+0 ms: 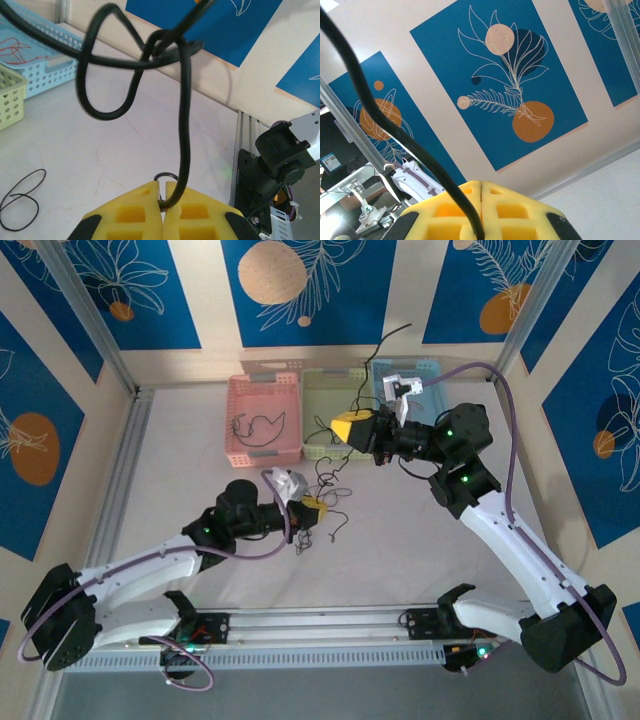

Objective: Untangle the cables

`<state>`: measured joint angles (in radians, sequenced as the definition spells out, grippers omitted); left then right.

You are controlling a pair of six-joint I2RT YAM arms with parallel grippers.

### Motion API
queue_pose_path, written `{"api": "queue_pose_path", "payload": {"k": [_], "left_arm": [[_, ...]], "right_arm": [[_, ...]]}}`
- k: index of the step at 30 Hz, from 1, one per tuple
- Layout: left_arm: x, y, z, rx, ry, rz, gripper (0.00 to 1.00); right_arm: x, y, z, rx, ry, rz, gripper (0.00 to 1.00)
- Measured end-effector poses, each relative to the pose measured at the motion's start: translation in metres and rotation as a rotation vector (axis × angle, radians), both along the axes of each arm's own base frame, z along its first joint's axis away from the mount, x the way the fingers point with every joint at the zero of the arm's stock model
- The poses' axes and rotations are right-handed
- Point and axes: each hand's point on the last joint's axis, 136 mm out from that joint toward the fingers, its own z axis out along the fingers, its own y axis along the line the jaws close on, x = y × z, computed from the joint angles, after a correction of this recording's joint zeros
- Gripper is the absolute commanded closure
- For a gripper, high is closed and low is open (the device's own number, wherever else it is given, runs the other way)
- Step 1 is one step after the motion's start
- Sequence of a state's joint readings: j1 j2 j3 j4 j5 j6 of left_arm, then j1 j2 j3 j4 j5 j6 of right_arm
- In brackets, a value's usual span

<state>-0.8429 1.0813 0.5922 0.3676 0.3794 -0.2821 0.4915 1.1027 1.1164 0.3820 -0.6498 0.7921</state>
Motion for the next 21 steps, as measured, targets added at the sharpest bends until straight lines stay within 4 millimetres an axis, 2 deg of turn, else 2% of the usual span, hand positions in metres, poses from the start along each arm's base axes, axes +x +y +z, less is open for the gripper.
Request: {"api": "queue_pose_path", "payload": {"k": [3, 6, 10, 13, 17, 19, 21], "left_arm": [[-0.001, 0.006, 0.006, -0.011, -0.016, 0.019, 1.00], [-0.001, 0.014, 0.008, 0.003, -0.013, 0.051, 1.00], [-0.009, 0.031, 0.017, 0.008, -0.015, 0.082, 1.00], [-0.017, 0.043, 0.033, -0.014, -0.036, 0.097, 1.00], [-0.018, 0.045, 0.046, -0.026, -0.043, 0.102, 1.00], [-0.016, 0.043, 0.049, -0.028, -0.041, 0.104, 1.00], [-0.011, 0.039, 0.048, -0.026, -0.035, 0.109, 1.00]], "right_arm": [[0.005, -0.002, -0.004, -0.011, 0.017, -0.025, 1.00], [0.019, -0.010, -0.012, -0.037, 0.048, -0.112, 1.00], [0.048, -0.022, -0.036, -0.116, 0.091, -0.289, 1.00], [0.059, -0.025, -0.060, -0.167, 0.108, -0.338, 1.00], [0.053, -0.013, -0.102, -0.209, 0.150, -0.283, 1.00], [0.040, 0.003, -0.124, -0.238, 0.168, -0.216, 1.00], [0.029, 0.016, -0.135, -0.258, 0.169, -0.165, 1.00]]}}
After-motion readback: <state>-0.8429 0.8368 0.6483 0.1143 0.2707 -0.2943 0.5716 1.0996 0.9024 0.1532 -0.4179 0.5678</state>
